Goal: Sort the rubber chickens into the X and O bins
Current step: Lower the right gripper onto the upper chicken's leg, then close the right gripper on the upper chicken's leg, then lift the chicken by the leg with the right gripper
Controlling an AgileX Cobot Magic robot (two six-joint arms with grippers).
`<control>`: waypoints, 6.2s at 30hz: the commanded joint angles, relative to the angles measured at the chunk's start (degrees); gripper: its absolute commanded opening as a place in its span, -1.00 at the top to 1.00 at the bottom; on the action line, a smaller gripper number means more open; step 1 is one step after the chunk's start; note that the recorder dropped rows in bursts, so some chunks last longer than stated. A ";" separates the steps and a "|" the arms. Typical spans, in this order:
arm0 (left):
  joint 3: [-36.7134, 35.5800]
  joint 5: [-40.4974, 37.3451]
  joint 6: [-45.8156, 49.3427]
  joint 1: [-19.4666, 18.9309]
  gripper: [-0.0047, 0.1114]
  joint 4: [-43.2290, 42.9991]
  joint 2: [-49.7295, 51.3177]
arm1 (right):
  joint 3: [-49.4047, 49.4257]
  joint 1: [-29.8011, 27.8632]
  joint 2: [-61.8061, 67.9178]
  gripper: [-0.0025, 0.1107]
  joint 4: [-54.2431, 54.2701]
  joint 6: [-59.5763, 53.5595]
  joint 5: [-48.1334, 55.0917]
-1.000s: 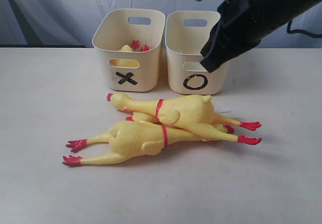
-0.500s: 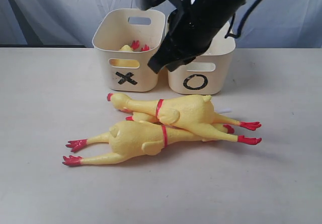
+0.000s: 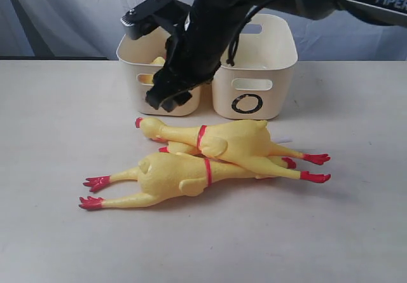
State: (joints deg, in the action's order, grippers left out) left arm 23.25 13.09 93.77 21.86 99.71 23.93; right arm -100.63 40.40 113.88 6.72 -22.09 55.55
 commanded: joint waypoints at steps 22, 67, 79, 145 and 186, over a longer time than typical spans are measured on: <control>-0.36 0.38 -0.33 -0.02 -0.23 0.24 -0.34 | -1.34 11.71 10.15 -0.07 -29.74 18.24 -1.63; -0.36 0.38 -0.33 -0.02 -0.23 0.24 -0.34 | -1.34 11.60 15.62 -0.07 -34.75 20.70 -1.08; -0.36 0.38 -0.33 -0.02 -0.23 0.24 -0.34 | -1.34 11.60 15.62 -0.04 -40.18 25.79 1.62; -0.36 0.64 -0.33 -0.02 -0.23 0.24 -0.34 | -1.34 8.24 17.06 0.97 -34.79 25.27 0.55; -0.36 0.71 -0.33 -0.02 -0.23 0.24 -0.34 | -1.34 8.88 -6.75 0.97 -22.51 25.27 7.31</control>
State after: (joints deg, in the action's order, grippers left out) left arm 23.25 13.24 93.64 21.86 99.71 23.93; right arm -101.86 49.40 109.67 -15.45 3.27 62.36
